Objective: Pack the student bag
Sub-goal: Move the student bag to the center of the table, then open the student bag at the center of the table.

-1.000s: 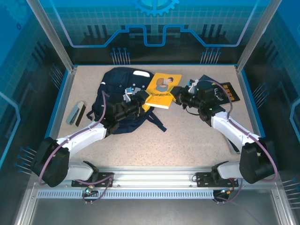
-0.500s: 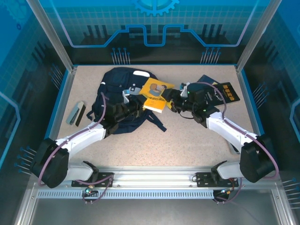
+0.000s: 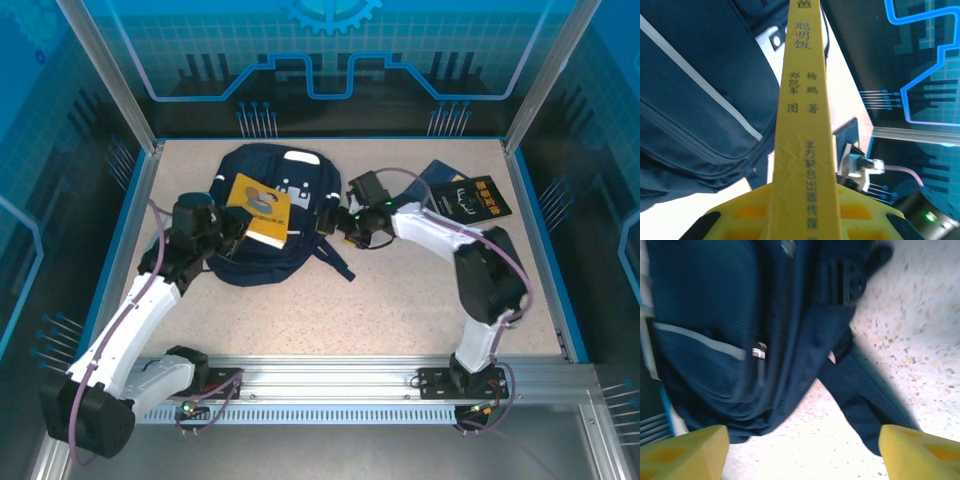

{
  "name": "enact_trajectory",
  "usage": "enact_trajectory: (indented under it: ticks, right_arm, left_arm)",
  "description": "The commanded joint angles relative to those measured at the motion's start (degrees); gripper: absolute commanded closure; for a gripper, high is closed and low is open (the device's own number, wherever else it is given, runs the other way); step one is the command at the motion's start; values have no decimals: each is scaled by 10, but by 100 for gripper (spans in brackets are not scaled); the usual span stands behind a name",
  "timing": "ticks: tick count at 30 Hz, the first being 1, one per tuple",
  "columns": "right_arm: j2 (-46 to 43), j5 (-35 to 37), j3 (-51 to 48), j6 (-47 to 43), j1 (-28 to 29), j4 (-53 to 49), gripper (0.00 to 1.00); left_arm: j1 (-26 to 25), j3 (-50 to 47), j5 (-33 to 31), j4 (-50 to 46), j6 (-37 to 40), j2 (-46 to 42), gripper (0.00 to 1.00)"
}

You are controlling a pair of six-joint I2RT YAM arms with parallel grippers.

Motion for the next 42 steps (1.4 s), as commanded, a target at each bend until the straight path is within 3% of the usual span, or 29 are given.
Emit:
enact_trajectory:
  ticks: [1,6,11,15,21,25,30,32,38,42]
  right_arm:
    - [60,-12,70,-11,26,-14,31]
    - [135,-21,116,10,27,17,40]
    - [173,-12,142,17,20,10,64]
    - [156,44,115,17,4,-8,84]
    - [60,132,-30,36,-43,4,91]
    - [-11,162,-108,16,-68,5,87]
    - [-64,171,-75,-127,-60,-85,45]
    - [-83,200,-51,-189,-40,-124,38]
    - [-96,182,19,-408,63,-209,35]
    - [-50,172,76,-468,123,-243,37]
  left_arm:
    - [20,34,-8,-63,75,-23,98]
    - [33,34,7,-69,80,-26,98]
    - [39,27,19,-65,78,-26,98]
    - [44,26,22,-68,83,-26,98]
    - [50,21,27,-89,99,-30,98]
    - [54,15,28,-115,111,-42,98]
    - [67,13,14,-164,130,-65,98]
    - [75,15,4,-185,140,-73,98]
    - [104,9,-8,-223,153,-86,97]
    - [117,6,-3,-226,154,-88,97]
